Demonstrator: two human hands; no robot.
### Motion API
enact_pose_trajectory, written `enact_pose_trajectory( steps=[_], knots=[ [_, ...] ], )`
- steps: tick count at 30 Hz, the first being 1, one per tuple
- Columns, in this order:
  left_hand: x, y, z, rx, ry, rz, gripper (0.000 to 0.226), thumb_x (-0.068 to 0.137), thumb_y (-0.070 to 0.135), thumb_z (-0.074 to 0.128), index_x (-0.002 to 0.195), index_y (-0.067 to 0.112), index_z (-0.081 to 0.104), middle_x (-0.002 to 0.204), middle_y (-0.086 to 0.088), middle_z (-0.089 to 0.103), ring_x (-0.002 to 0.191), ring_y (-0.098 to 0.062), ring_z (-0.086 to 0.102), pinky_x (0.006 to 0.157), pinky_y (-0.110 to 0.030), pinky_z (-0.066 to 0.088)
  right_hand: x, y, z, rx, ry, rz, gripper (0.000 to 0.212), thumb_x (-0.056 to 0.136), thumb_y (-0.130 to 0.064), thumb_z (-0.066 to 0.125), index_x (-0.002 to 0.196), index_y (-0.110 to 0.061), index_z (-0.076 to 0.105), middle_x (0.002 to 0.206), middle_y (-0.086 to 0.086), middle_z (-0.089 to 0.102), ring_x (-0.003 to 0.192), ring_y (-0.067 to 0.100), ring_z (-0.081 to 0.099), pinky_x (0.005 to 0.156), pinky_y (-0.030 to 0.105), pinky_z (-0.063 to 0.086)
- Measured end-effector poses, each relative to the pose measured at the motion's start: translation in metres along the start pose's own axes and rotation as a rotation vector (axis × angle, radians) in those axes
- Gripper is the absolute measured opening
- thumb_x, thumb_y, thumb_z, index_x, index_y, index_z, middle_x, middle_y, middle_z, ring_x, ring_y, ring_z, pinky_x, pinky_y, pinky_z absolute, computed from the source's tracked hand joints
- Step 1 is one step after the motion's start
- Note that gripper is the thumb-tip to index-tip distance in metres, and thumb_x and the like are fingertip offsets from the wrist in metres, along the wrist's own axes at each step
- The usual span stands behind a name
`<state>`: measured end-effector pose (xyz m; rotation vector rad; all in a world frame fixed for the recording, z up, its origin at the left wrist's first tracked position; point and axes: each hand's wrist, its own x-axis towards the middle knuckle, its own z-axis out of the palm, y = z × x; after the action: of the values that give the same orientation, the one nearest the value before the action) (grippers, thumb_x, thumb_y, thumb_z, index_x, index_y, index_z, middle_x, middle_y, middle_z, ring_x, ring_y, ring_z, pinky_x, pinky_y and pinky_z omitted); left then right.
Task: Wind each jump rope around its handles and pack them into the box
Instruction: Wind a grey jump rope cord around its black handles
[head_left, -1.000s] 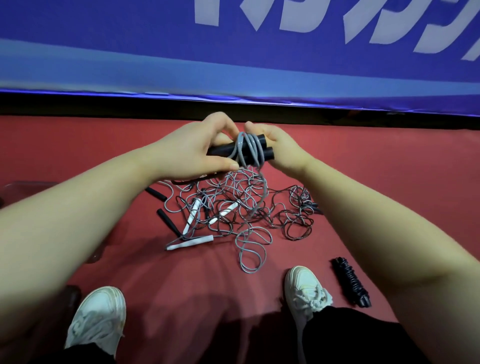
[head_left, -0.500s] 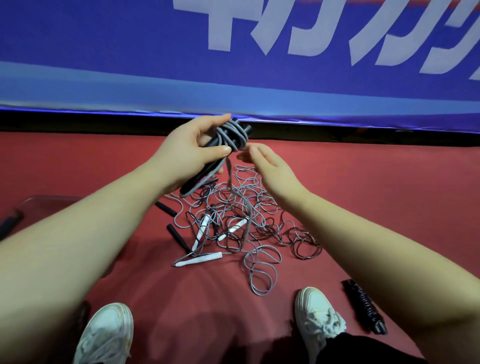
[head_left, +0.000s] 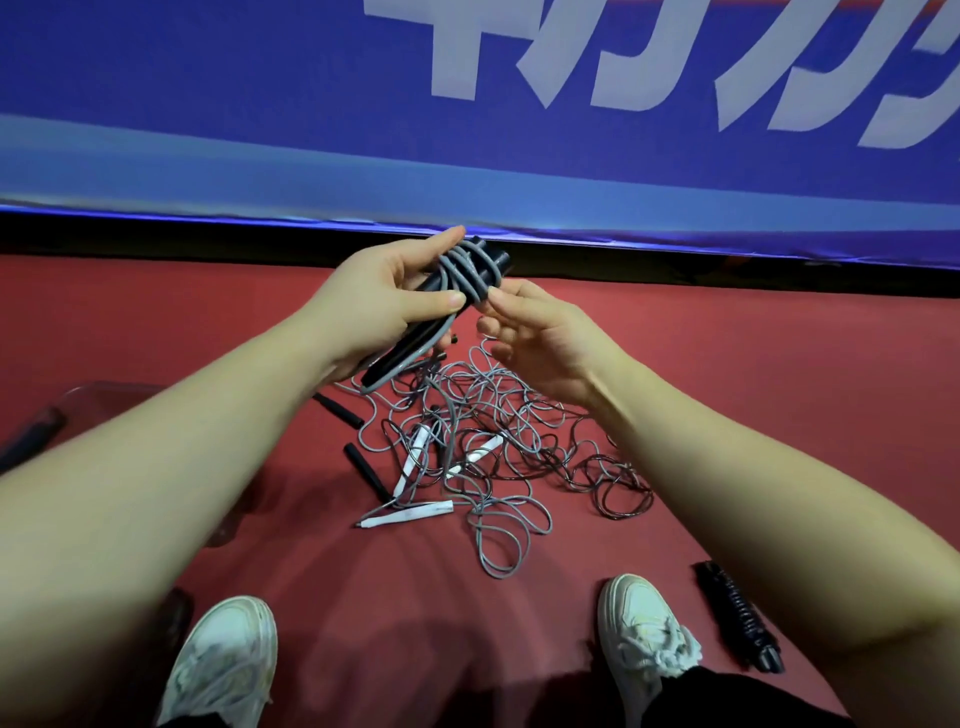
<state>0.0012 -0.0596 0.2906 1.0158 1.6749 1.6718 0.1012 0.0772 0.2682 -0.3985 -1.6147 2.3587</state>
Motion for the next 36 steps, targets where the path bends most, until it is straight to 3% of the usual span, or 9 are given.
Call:
enact_pose_trajectory(
  steps=[7,10,14,17,21,23,26,33,36],
  knots=[
    [0.007,0.007,0.003,-0.270,-0.026,-0.116,0.048,0.093,-0.001,0.048,0.136,0.019,0.048,0.092,-0.018,0.058,0.052,-0.018,0.060,0.045,-0.022,0.048,0.003,-0.002,0.007,-0.562,0.164,-0.490,0.018,0.098,-0.012,0.046,0.083,-0.020,0.051,0.070,-0.008,0.055,0.060,-0.002,0.049,0.064,0.013,0.039],
    [0.010,0.009,-0.003,-0.279,-0.037,-0.135,0.048,0.093,0.000,0.047,0.137,0.018,0.047,0.097,-0.018,0.059,0.054,-0.018,0.059,0.045,-0.023,0.048,0.007,-0.007,0.008,-0.606,0.207,-0.518,0.023,0.095,-0.015,0.052,0.073,-0.019,0.051,0.066,-0.007,0.054,0.061,0.001,0.047,0.068,0.018,0.039],
    [0.008,0.006,-0.006,-0.214,0.015,-0.146,0.051,0.092,0.000,0.050,0.140,0.017,0.045,0.105,-0.020,0.062,0.054,-0.017,0.062,0.046,-0.023,0.050,0.008,-0.005,0.002,-0.664,0.167,-0.483,0.021,0.094,-0.014,0.055,0.074,-0.022,0.054,0.069,-0.009,0.055,0.063,-0.001,0.047,0.067,0.018,0.038],
    [0.009,0.004,-0.006,-0.217,0.051,-0.164,0.053,0.091,0.000,0.052,0.141,0.019,0.044,0.102,-0.018,0.064,0.055,-0.017,0.065,0.045,-0.023,0.051,0.006,-0.002,0.004,-0.739,0.269,-0.594,0.009,0.089,-0.020,0.060,0.087,-0.026,0.054,0.081,-0.011,0.056,0.070,-0.003,0.048,0.068,0.012,0.037],
    [0.007,0.004,-0.006,-0.173,0.016,-0.137,0.055,0.091,-0.002,0.053,0.141,0.019,0.043,0.079,-0.012,0.062,0.054,-0.018,0.064,0.047,-0.024,0.051,0.006,0.000,0.006,-0.888,0.141,-0.643,0.052,0.083,-0.030,0.067,0.127,-0.026,0.040,0.123,-0.003,0.052,0.112,0.008,0.053,0.090,0.009,0.037],
    [0.005,0.006,-0.006,-0.091,-0.018,-0.104,0.057,0.090,-0.004,0.052,0.142,0.019,0.042,0.076,-0.008,0.064,0.053,-0.018,0.062,0.048,-0.023,0.051,0.007,-0.001,0.003,-0.962,0.063,-0.602,0.059,0.085,-0.034,0.062,0.137,-0.022,0.037,0.132,-0.006,0.047,0.121,0.006,0.047,0.101,0.014,0.035],
    [0.000,0.008,-0.009,0.004,-0.079,-0.081,0.059,0.090,-0.006,0.052,0.143,0.019,0.041,0.086,-0.004,0.066,0.053,-0.017,0.062,0.050,-0.024,0.051,0.005,-0.001,-0.002,-0.994,-0.025,-0.603,0.053,0.090,-0.028,0.058,0.138,-0.017,0.038,0.131,-0.010,0.047,0.119,0.001,0.047,0.102,0.014,0.035],
    [-0.003,0.012,-0.005,0.008,-0.129,-0.037,0.063,0.092,-0.005,0.048,0.146,0.022,0.031,0.093,-0.004,0.066,0.055,-0.016,0.060,0.055,-0.024,0.051,0.006,0.005,0.007,-0.781,0.103,-0.720,0.030,0.085,-0.033,0.051,0.114,-0.027,0.050,0.108,-0.012,0.058,0.099,0.011,0.057,0.093,0.043,0.047],
    [-0.002,0.011,-0.006,0.025,-0.128,-0.034,0.060,0.092,-0.003,0.050,0.144,0.022,0.036,0.102,-0.008,0.065,0.056,-0.017,0.060,0.056,-0.025,0.052,0.008,0.006,0.010,-0.670,0.105,-0.697,0.028,0.084,-0.031,0.052,0.111,-0.024,0.051,0.099,-0.010,0.059,0.087,0.007,0.057,0.081,0.036,0.049]
  ],
)
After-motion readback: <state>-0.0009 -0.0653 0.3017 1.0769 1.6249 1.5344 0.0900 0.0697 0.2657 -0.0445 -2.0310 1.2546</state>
